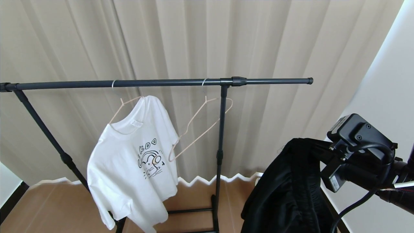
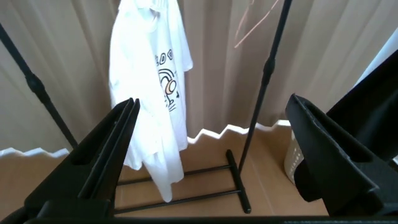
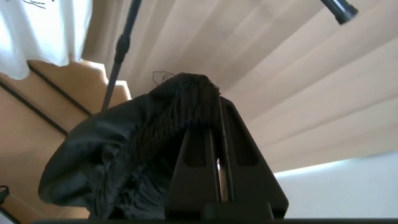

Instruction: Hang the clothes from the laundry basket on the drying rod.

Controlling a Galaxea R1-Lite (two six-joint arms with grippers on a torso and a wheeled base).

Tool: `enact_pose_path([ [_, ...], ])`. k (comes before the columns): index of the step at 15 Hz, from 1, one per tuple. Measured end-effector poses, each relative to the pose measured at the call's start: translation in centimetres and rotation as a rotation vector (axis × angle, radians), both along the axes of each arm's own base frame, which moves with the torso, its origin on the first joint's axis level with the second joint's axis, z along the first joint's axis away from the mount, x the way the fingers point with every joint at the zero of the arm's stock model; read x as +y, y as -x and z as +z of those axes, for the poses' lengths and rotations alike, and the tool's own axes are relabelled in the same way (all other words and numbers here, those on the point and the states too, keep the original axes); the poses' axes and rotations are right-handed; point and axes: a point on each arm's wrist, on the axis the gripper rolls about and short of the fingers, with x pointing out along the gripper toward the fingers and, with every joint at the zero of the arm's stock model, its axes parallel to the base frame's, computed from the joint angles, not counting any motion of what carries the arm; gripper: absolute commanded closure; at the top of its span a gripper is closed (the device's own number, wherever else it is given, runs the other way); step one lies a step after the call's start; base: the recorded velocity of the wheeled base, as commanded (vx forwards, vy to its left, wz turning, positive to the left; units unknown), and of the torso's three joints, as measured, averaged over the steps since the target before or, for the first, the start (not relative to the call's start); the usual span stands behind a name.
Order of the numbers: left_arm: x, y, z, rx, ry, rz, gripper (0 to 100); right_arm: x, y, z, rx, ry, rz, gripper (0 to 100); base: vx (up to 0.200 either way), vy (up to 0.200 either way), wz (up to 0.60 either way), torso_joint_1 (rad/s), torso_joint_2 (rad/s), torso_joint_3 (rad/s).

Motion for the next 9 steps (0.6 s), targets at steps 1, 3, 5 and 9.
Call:
enact_pose_path([
  [1, 0.0, 0.0, 0.0, 0.0, 0.0, 0.0, 0, 0.01, -0.04, 0.05, -0.002, -0.002, 0.001, 100, 0.0, 0.2, 0.0, 0.159, -0.33, -0.183],
  [3, 0.0, 0.0, 0.0, 0.0, 0.0, 0.0, 0, 0.0, -0.05, 0.06, -0.003, -0.003, 0.002, 100, -0.2, 0.2, 0.0, 0.159, -0.35, -0.19],
  [5, 0.0, 0.0, 0.0, 0.0, 0.0, 0.001, 0, -0.02, -0.05, 0.04, -0.003, -0.002, 0.002, 100, -0.2, 0.1, 0.0, 0.171, -0.33, -0.185],
  [9, 0.0, 0.0, 0.0, 0.0, -0.001, 0.0, 0, -0.01, -0.04, -0.07, 0.002, 0.002, 0.004, 100, -0.05, 0.0, 0.0, 0.026, -0.06, -0.029],
])
